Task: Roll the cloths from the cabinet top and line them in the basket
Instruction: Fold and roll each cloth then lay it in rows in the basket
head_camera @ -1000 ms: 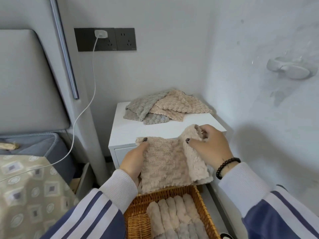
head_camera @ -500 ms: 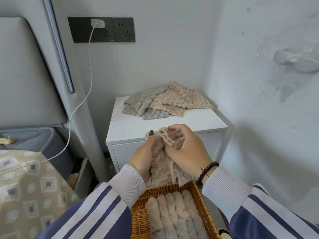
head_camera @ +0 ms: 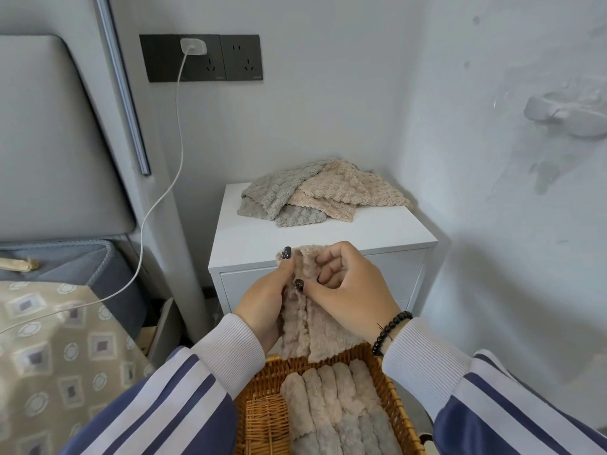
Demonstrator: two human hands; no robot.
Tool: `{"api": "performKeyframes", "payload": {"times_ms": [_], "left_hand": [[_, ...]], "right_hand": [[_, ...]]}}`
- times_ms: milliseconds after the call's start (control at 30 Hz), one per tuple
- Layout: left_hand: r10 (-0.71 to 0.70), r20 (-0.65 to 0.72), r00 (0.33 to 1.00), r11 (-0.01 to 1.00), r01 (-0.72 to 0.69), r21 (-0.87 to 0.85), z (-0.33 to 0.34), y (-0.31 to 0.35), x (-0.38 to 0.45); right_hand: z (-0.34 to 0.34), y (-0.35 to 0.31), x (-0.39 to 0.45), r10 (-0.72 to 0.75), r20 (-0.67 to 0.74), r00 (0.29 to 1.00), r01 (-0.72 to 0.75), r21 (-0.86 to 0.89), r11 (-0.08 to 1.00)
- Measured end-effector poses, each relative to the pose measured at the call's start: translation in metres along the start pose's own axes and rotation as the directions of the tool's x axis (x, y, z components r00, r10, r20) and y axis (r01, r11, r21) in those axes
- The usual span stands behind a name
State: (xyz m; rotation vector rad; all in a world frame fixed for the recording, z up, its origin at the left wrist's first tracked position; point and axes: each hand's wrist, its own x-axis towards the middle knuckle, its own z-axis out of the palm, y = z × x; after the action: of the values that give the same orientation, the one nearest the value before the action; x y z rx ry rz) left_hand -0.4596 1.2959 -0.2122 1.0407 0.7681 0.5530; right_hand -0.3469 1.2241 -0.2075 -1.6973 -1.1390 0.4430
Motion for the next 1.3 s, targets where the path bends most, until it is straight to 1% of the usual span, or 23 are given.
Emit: {"api": "performKeyframes", "payload": {"times_ms": [67,133,300,367,467,567,633,700,733,767,833,867,900,933,1000,1067,1200,1300], "left_hand": [[0.005,0.011,1.0,0.999,-0.005,0.032,-0.002,-0.002,-0.002],[0.008,-0.004,1.0,0.998,-0.008,0.057,-0.007,-0.003,-0.003],[0.035,-0.058,0.998,0.999,-0.032,0.041,-0.016,-0.001,-0.004],[0.037,-0.064,0.997,0.999,-0.035,0.031,-0.018,0.0,-0.005],[0.014,-0.044,0.999,1.0,-0.013,0.029,-0.018,0.002,-0.007],[-0.028,-0.017,0.999,0.999,0.027,-0.033,-0.019,0.006,-0.011],[-0.021,-0.001,1.0,0.998,0.021,-0.065,-0.021,0.008,-0.012],[0.009,-0.014,1.0,0.998,-0.01,-0.06,-0.023,0.009,-0.012],[0.027,-0.036,0.999,0.998,-0.029,-0.047,-0.024,0.009,-0.011],[0.04,-0.062,0.997,0.998,-0.042,-0.035,-0.024,0.009,-0.01],[0.036,-0.093,0.995,0.999,-0.037,-0.01,-0.025,0.011,-0.01],[0.021,-0.089,0.996,1.0,-0.022,-0.003,-0.024,0.011,-0.011],[0.003,-0.081,0.997,1.0,-0.004,-0.004,-0.023,0.012,-0.012],[-0.014,-0.076,0.997,1.0,0.014,-0.008,-0.023,0.011,-0.012],[-0.037,-0.073,0.997,0.999,0.035,-0.026,-0.022,0.01,-0.014],[-0.052,-0.064,0.997,0.998,0.049,-0.046,-0.021,0.009,-0.017],[-0.072,-0.082,0.994,0.997,0.068,-0.047,-0.021,0.01,-0.018],[-0.047,-0.092,0.995,0.999,0.045,-0.019,-0.02,0.011,-0.017]], "right_hand": [[0.003,0.0,0.001,0.032,0.005,0.999,-0.032,0.003,0.999],[0.004,0.0,0.003,0.057,0.017,0.998,-0.058,0.044,0.997],[0.007,-0.008,0.005,0.123,0.066,0.99,-0.136,0.257,0.957],[0.007,-0.01,0.005,0.126,0.09,0.988,-0.148,0.31,0.939],[0.011,-0.012,0.005,0.123,0.11,0.986,-0.153,0.321,0.935],[0.015,-0.012,0.005,0.091,0.153,0.984,-0.135,0.312,0.941],[0.016,-0.012,0.005,0.063,0.205,0.977,-0.127,0.316,0.94],[0.015,-0.013,0.004,0.031,0.209,0.977,-0.1,0.326,0.94],[0.015,-0.014,0.004,0.01,0.175,0.984,-0.067,0.323,0.944],[0.013,-0.015,0.004,-0.012,0.113,0.994,-0.022,0.298,0.954],[0.008,-0.014,0.006,-0.074,-0.045,0.996,0.08,0.152,0.985],[0.005,-0.012,0.007,-0.124,-0.089,0.988,0.129,0.047,0.991],[0.003,-0.011,0.008,-0.176,-0.092,0.98,0.172,-0.051,0.984],[0.001,-0.009,0.008,-0.213,-0.065,0.975,0.204,-0.128,0.971],[0.001,-0.008,0.009,-0.232,-0.006,0.973,0.227,-0.195,0.954],[0.002,-0.009,0.009,-0.23,0.009,0.973,0.227,-0.196,0.954],[0.0,-0.011,0.011,-0.222,0.044,0.974,0.226,-0.138,0.964],[-0.003,-0.012,0.01,-0.216,0.085,0.973,0.223,-0.082,0.971]]}}
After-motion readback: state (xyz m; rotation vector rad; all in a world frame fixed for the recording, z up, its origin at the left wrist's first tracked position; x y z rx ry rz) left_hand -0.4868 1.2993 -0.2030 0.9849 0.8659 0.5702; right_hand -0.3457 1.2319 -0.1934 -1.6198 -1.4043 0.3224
